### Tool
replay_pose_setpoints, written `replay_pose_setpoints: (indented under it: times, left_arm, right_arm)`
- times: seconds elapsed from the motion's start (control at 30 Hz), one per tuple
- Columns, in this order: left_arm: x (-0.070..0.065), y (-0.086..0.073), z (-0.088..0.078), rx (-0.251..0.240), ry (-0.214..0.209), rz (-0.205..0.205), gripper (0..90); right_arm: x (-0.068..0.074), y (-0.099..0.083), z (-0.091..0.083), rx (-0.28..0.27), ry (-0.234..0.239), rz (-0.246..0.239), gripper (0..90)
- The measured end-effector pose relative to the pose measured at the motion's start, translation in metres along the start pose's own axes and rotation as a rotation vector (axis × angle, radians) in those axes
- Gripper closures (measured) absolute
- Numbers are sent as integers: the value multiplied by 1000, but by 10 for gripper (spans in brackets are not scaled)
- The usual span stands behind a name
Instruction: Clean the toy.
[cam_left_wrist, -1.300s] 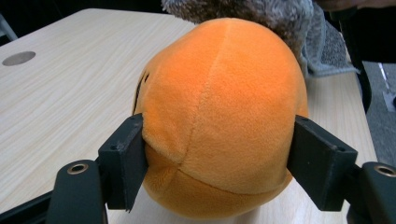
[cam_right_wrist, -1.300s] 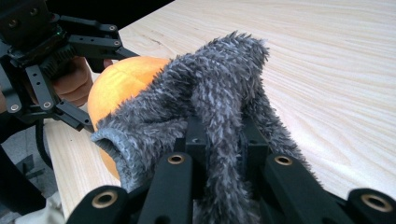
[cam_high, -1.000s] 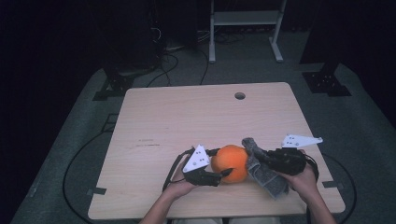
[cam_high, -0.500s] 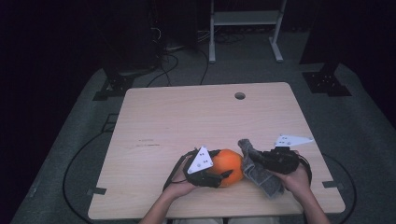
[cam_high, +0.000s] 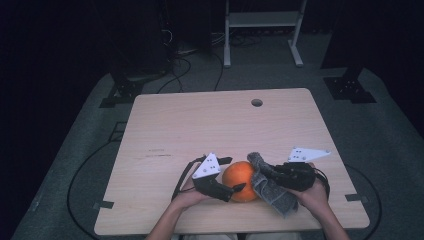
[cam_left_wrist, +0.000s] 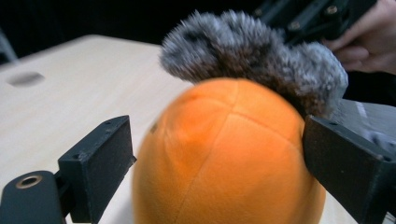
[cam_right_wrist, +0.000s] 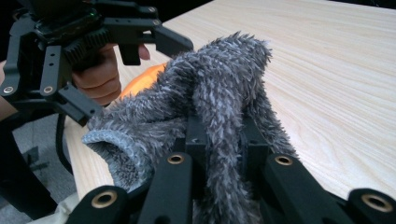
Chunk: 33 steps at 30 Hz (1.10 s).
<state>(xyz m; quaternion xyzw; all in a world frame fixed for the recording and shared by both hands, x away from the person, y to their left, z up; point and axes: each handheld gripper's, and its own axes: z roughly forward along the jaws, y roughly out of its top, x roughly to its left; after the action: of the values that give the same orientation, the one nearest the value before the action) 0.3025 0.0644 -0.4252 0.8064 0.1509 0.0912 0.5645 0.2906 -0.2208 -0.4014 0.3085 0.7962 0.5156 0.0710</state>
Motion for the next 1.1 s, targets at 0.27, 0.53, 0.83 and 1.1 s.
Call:
replay_pose_setpoints:
  times: [0.27, 0.53, 0.83, 1.1]
  left_arm:
    - [3, -3, -10, -2, -29, 21, 121]
    - [5, -10, -3, 55, -55, 63, 105]
    - [1, -15, 4, 91, -42, 106, 125]
    - [-7, 10, -17, 40, -21, 143, 266]
  right_arm:
    - [-2, -4, 1, 6, -26, -3, 772]
    - [-7, -6, 0, 5, -26, 18, 772]
    - [-6, -6, 2, 7, -32, 16, 772]
    - [-4, -2, 0, -25, -35, 13, 774]
